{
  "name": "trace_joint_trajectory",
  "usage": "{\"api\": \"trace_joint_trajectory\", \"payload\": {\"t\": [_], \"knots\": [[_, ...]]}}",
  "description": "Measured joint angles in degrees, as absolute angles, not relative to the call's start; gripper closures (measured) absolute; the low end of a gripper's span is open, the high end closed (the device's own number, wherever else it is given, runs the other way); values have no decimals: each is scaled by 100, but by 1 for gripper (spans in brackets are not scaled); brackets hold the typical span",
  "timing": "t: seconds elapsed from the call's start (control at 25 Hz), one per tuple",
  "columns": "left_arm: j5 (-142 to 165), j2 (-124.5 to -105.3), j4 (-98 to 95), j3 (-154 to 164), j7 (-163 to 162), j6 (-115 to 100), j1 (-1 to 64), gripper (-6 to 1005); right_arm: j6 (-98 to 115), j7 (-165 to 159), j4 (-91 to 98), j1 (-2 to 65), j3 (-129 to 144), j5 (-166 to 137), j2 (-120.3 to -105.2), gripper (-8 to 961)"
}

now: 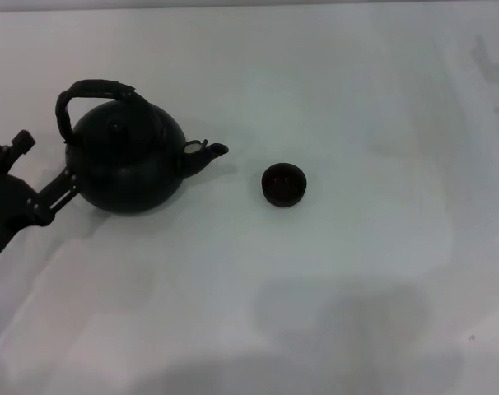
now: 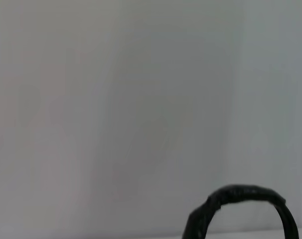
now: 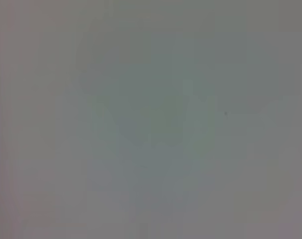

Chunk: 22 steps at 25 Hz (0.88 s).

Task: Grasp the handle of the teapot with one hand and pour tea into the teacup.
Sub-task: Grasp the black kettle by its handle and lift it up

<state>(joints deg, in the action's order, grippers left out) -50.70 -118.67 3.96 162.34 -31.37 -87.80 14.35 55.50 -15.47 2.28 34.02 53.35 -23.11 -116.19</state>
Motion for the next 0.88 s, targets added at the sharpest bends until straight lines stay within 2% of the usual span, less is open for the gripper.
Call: {"api": "trace_joint_trajectory", "payload": {"t": [0.88], "knots": [[-5372,-11860,558,16216,-2834,-8453,1946,153,5537,-1570,269,3495,5206,-2310,-11601,108]]}}
